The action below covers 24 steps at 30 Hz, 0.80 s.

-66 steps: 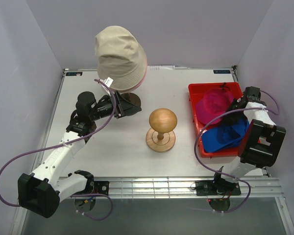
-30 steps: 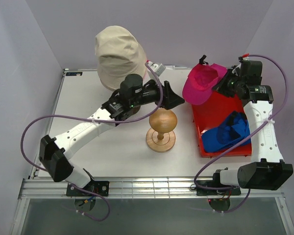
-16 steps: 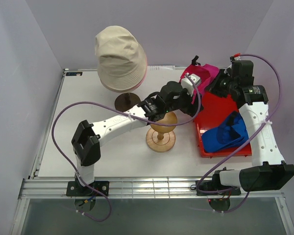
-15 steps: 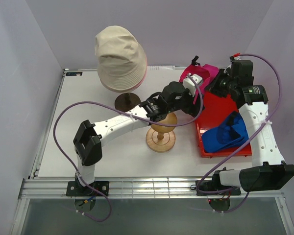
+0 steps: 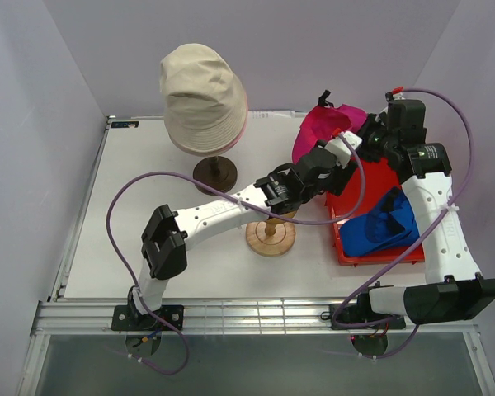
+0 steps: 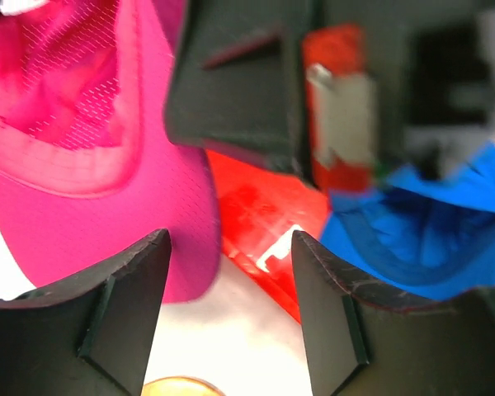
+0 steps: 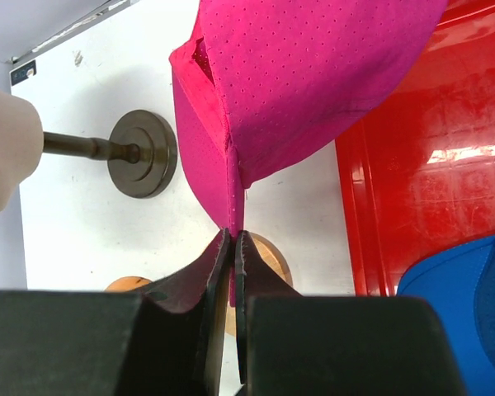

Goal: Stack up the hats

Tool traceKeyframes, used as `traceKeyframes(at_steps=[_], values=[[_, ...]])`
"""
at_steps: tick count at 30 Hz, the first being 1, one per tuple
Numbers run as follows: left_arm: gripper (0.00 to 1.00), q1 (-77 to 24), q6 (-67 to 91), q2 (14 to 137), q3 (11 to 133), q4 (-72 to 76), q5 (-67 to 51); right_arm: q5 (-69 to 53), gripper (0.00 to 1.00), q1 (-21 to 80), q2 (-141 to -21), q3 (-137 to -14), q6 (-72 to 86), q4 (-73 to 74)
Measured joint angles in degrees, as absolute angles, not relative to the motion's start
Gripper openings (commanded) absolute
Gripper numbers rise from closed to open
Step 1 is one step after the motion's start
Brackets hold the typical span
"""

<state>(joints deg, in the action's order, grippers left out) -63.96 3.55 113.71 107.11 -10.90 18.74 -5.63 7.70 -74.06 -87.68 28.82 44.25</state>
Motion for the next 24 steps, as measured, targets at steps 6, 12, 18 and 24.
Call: traceKeyframes(at_steps=[6, 12, 18, 24], values=[[0.56, -64.1, 1.7, 114.1, 108.0, -11.4, 24.1, -6.0, 0.08, 8.4, -73.1, -87.7, 29.5, 44.3], [0.27, -64.4, 0.5, 114.2, 108.5, -11.7, 26.5, -6.3, 0.08, 8.8, -72.4, -87.7, 29.8, 44.4], [0.00, -65.0, -0.4, 114.2, 108.8, -12.2, 27.4, -5.5, 0.08, 9.7, -71.9, -87.7, 30.5, 44.5], [0.00, -65.0, 2.2, 114.2, 110.6, -14.3, 25.9, -4.3, 0.15, 10.3, -70.9, -87.7, 30.7, 44.1]])
